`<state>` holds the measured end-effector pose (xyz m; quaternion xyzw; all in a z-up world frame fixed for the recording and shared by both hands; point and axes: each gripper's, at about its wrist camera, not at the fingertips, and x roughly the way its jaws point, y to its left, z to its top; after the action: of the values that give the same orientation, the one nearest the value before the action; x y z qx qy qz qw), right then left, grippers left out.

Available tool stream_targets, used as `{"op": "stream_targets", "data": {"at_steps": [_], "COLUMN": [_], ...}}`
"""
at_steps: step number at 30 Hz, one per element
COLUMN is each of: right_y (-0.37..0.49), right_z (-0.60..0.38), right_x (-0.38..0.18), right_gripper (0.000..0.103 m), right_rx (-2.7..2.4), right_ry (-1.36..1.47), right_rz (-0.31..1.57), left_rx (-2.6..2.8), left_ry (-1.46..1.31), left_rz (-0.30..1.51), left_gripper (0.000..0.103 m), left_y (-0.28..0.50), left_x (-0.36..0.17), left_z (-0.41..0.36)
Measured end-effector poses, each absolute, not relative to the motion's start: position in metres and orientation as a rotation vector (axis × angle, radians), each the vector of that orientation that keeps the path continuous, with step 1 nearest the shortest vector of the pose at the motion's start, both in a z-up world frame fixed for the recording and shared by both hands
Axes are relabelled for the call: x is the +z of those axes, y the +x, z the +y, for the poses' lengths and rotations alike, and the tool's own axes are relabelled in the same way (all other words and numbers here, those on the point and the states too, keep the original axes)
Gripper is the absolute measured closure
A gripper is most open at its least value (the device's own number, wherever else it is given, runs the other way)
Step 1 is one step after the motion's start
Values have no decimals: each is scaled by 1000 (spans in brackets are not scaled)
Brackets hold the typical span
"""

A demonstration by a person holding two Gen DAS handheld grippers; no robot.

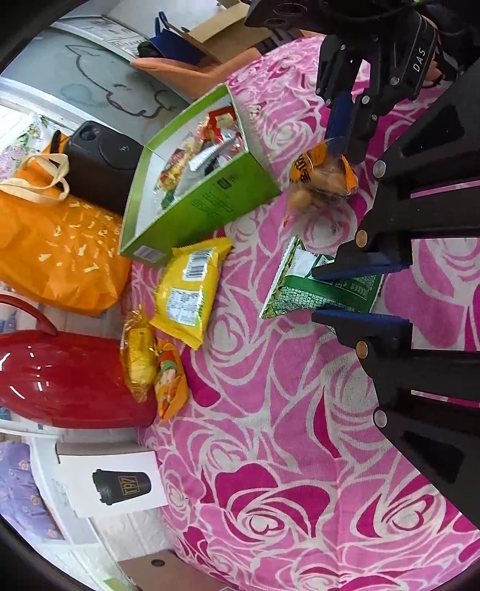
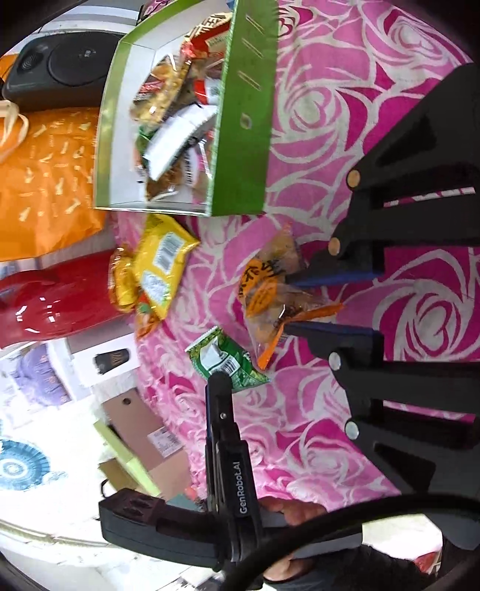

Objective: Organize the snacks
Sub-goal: 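Grasp the green packet with the left gripper while the right gripper grasps the orange-tagged bag, then carry both bags over the green box and open both grippers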

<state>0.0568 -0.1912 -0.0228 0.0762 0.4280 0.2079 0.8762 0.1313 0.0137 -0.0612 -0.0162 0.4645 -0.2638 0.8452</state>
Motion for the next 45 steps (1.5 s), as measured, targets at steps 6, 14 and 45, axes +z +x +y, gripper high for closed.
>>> {"op": "stream_targets", "data": {"at_steps": [6, 14, 45], "right_y": [52, 66, 97], "right_z": [-223, -302, -353], "right_x": [24, 45, 22], "right_gripper": [83, 83, 1], "right_rx": [376, 121, 16], "right_ry": [170, 152, 96], "right_rz": [753, 660, 706], "left_rx": [-603, -717, -652], "left_ry": [-62, -67, 14], "left_rz": [891, 792, 785], "left_gripper": [88, 88, 14], "left_y": [124, 135, 165], "left_x": [-19, 27, 0], "left_z": [6, -53, -181]}}
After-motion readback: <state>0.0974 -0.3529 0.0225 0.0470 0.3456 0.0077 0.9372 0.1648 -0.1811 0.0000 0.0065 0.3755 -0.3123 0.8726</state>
